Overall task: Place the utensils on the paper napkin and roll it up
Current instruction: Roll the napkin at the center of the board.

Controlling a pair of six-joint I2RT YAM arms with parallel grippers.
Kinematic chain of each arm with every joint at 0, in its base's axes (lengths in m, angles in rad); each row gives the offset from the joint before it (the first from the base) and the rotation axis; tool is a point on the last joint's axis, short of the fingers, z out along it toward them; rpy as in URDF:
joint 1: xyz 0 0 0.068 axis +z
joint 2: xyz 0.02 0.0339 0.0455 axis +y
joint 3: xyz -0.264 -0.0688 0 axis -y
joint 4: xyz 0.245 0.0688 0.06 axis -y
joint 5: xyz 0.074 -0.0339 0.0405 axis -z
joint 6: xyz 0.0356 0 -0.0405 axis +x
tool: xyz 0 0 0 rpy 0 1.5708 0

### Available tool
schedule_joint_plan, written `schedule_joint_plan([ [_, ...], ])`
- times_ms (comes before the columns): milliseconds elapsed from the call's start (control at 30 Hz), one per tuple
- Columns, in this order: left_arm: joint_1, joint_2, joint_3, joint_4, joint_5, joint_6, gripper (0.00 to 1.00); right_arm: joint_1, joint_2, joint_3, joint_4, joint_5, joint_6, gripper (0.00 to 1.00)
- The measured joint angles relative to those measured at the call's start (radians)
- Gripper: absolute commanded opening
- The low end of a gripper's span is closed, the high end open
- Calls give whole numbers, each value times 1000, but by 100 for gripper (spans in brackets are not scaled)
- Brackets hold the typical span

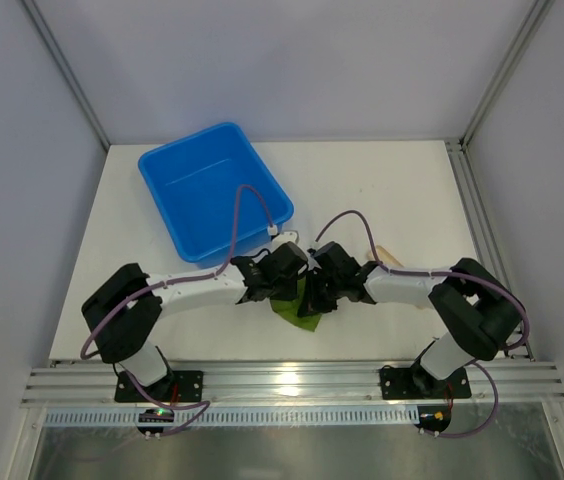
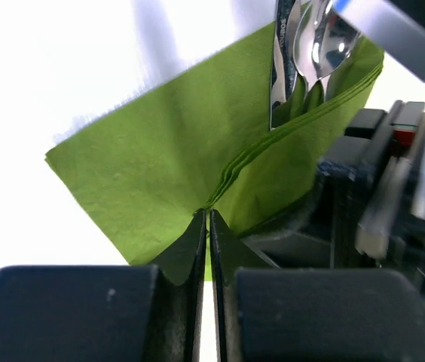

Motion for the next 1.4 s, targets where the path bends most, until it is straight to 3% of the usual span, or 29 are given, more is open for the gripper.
schedule_joint_plan([
  [533,9,65,-4,71,59,-4,2,0,-9,0,-2,0,5,4],
  [967,35,117,-29,133,77,-10,0,2,-251,-22,-102,73,-5,4],
  [1400,35,116,-40,158,79,-12,0,2,-212,-76,-100,74,-39,4],
])
